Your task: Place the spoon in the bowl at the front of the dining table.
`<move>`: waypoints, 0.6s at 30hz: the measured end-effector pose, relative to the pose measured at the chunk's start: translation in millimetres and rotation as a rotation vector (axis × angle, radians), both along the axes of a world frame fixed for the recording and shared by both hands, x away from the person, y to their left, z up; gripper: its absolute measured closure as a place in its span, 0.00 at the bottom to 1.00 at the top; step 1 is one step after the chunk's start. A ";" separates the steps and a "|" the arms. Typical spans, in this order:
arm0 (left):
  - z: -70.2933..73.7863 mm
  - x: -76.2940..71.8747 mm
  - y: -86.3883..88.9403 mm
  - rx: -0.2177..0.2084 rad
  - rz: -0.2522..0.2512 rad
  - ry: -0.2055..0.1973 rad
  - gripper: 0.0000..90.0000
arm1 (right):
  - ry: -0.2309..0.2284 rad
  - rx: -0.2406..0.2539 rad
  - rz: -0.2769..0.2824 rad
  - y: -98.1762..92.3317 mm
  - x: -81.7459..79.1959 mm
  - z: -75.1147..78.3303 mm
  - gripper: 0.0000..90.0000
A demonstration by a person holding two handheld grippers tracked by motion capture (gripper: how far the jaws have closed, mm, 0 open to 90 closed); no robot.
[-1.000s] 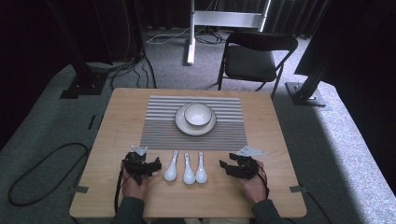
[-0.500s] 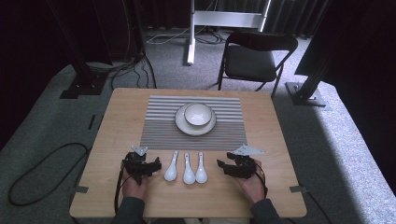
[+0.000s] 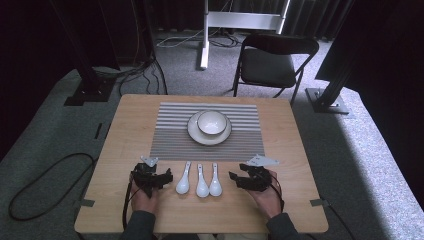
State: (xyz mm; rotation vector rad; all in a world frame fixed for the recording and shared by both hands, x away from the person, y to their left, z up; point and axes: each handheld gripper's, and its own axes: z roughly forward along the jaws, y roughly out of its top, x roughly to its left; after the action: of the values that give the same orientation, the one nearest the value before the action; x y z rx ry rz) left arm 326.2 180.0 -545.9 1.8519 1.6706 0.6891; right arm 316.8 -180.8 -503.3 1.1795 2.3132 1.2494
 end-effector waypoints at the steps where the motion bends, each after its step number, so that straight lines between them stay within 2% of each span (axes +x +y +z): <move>1: 0.0 0.0 0.0 0.000 0.000 0.000 0.08 | 0.001 -0.001 0.001 0.6 0.2 0.0 0.45; 18: 0.0 0.1 0.0 -0.001 -0.001 0.000 0.08 | 0.020 -0.020 0.026 17.2 6.3 -2.3 0.45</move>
State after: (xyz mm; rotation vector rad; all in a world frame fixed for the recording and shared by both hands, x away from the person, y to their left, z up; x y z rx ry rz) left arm 326.3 180.0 -545.9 1.8522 1.6690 0.6881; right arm 323.1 -163.6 -505.6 1.1642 2.3565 1.2256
